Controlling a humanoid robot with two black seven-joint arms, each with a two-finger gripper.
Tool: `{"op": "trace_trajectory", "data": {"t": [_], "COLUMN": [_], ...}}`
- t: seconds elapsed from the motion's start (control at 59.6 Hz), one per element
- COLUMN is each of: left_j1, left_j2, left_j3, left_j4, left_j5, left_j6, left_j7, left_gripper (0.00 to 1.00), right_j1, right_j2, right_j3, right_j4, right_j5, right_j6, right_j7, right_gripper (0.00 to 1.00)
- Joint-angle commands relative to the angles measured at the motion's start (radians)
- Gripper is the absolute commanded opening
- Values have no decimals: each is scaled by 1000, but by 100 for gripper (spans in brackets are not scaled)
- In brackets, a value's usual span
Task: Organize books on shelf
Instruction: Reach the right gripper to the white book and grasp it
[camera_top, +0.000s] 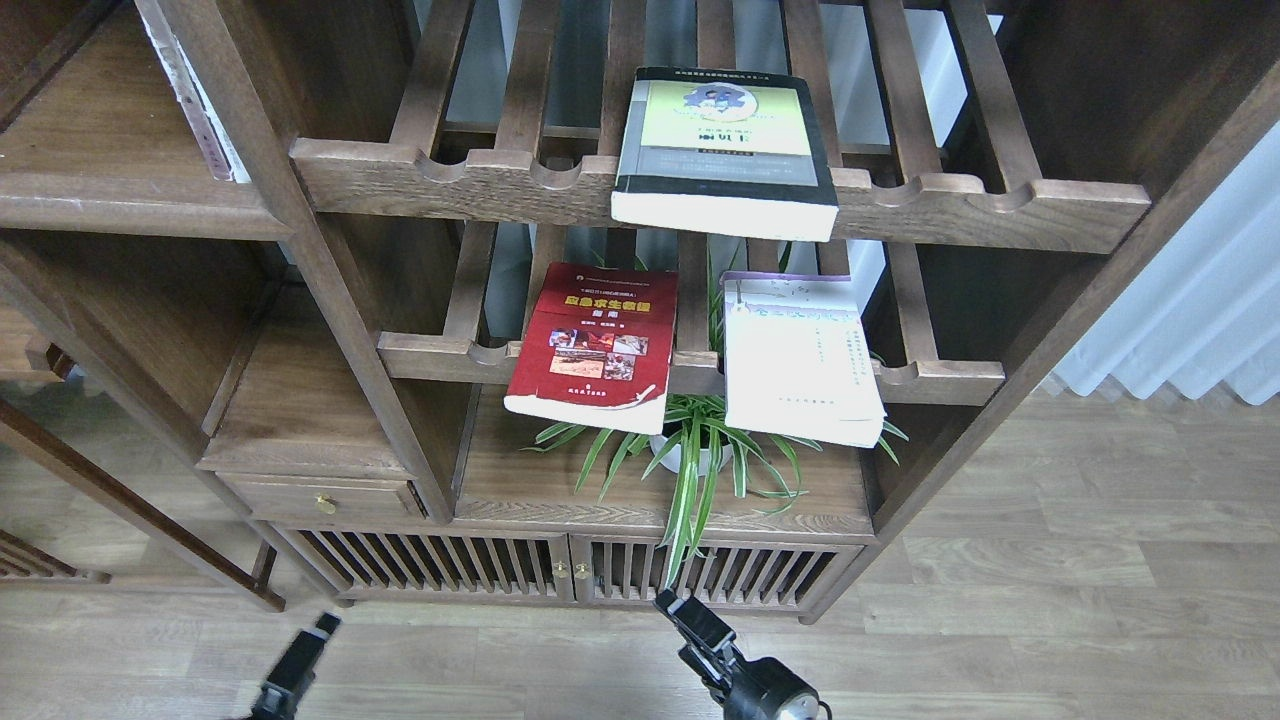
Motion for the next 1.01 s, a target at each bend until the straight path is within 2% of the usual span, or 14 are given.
{"op": "trace_trajectory", "data": {"t": [0.0, 0.117, 0.369, 0.721, 0.99], "left_j1": [4, 4, -11, -40, -28], "left_j2": [12, 6, 3, 14, 23], "left_j3": [-1, -10, -14, -97, -111], "left_j4": [-24, -26, -17, 20, 26], "left_j5": [20, 60, 63, 63, 63], "left_j6": [0, 0, 0, 0, 0], "left_j7": [-70, -95, -94, -95, -95], "left_gripper": [100, 100, 100, 100, 100], "right_j1": [-7, -8, 16, 43, 30], "right_j2": [0, 0, 0, 0, 0], "right_j3": [5, 7, -4, 8, 70], "right_j4": [19, 17, -6, -66, 80], "right_j5": [0, 0, -3, 0, 12], "right_j6": [59, 102, 211, 211, 211], "right_j7": [1, -7, -12, -1, -2], "right_gripper": [100, 100, 100, 100, 100]}}
